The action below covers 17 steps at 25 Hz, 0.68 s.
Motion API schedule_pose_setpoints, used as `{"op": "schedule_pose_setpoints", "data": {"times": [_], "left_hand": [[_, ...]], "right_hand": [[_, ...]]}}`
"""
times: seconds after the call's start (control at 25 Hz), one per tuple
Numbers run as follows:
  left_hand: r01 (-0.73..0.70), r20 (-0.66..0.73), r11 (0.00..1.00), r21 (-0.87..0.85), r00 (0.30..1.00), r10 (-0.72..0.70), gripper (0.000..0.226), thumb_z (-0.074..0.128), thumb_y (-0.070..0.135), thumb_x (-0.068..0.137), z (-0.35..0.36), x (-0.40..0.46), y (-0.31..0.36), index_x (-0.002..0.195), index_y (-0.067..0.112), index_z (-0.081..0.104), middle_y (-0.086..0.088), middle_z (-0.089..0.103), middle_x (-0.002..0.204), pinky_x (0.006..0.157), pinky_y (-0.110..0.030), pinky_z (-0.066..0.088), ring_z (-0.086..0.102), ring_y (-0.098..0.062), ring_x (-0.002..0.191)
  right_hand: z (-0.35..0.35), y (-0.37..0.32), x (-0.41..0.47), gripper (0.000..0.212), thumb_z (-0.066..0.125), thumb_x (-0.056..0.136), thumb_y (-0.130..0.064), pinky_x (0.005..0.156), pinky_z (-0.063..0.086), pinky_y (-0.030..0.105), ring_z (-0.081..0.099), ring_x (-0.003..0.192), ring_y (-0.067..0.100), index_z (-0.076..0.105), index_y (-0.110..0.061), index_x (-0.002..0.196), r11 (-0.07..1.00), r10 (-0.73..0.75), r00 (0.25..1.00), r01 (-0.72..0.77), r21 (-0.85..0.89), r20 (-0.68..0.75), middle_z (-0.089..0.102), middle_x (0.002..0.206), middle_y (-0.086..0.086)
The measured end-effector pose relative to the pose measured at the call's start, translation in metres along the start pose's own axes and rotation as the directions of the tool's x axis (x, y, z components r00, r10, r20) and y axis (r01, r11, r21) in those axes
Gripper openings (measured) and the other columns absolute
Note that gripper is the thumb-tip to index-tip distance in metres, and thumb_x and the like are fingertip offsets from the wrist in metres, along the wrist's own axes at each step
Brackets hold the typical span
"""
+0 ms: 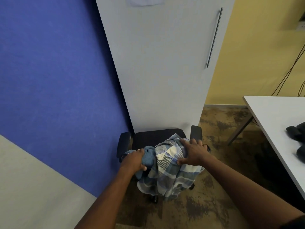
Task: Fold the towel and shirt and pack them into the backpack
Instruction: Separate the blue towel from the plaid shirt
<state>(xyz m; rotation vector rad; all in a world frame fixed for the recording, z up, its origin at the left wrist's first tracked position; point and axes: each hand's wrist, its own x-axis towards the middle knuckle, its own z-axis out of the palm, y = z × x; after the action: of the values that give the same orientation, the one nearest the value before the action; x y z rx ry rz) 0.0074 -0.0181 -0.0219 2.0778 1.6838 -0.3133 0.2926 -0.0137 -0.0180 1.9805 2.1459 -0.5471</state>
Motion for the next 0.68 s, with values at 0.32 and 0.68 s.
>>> {"op": "schedule_pose_setpoints", "data": {"times": [0.32,0.68], "left_hand": [[-0.091,-0.175,0.967,-0.238,0.983,0.050,0.051,0.048,0.030,0.102,0.018,-0.010,-0.010,0.151,0.023,0.035,-0.004,0.035,0.157,0.112,-0.035,0.031,0.035,-0.022,0.142],[-0.177,-0.321,0.797,-0.577,0.947,-0.022,0.046,0.056,0.022,0.099,0.046,-0.009,0.023,0.144,0.021,0.049,-0.006,0.042,0.153,0.119,-0.045,0.027,0.032,-0.028,0.144]], "right_hand": [[-0.002,-0.017,-0.010,0.085,0.077,0.068,-0.049,0.096,0.046,0.045,0.043,0.118,0.035,0.037,-0.037,0.142,0.994,0.039,0.996,-0.030,0.106,-0.084,0.046,0.132,0.010],[0.010,-0.035,-0.031,0.062,0.066,0.068,-0.015,0.095,0.050,0.037,0.061,0.110,0.033,0.062,-0.029,0.128,0.855,0.218,0.911,-0.006,0.519,-0.349,0.067,0.119,0.012]]}}
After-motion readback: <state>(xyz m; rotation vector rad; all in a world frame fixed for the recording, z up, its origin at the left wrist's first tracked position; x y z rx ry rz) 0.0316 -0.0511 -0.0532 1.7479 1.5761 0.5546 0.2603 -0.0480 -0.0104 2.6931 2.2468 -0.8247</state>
